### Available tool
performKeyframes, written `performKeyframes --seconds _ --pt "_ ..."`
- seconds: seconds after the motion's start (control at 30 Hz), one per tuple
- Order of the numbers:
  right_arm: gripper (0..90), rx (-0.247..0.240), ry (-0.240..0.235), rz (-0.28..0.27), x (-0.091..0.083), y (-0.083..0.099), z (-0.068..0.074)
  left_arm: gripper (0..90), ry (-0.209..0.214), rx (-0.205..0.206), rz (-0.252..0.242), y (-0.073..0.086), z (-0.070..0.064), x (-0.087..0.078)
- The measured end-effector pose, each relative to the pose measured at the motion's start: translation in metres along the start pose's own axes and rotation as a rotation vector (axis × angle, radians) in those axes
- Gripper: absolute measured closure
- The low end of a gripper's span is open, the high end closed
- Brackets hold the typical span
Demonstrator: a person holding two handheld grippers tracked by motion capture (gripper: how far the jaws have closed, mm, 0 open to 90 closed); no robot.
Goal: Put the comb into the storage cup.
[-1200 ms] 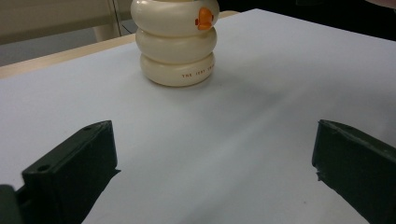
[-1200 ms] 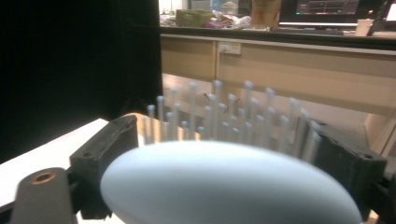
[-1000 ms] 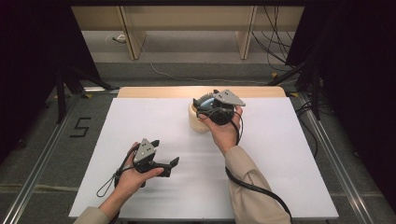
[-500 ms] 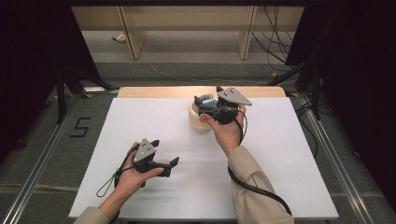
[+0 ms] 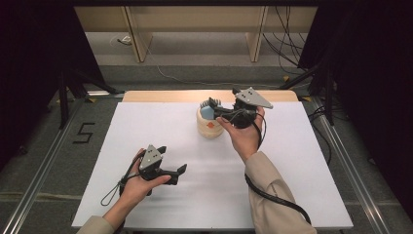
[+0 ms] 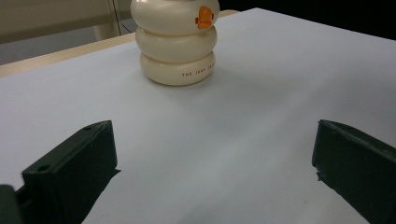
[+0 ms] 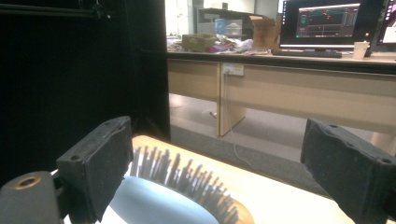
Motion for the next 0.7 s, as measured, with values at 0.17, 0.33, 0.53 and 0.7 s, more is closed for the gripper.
performKeyframes --seconds 0.17,0.33,0.53,0.7 --pt "9.9 -0.001 0.003 0.006 -0.011 -0.003 -0.008 0.0 -0.003 -0.005 -0.003 0.000 0.001 0.000" --pt "9.1 0.002 0.008 0.016 -0.024 0.000 -0.016 0.0 0.002 -0.008 -0.003 0.000 0.001 0.000" --pt "8.9 0.013 0.024 0.040 -0.036 0.011 -0.028 0.0 0.006 -0.014 -0.008 0.000 0.001 0.000" --pt "8.8 0.018 0.034 0.054 -0.042 0.017 -0.034 0.0 0.006 -0.017 -0.010 -0.001 0.002 -0.001"
Point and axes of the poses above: each handheld gripper's, and its own axes: x roughly forward along the jaws, y roughly out of its underside, z roughly to its left, the point moved 9 cm from there along x, roughly forward along the jaws, and after that the axes turned 2 degrees about -y, right-handed, at the moved point
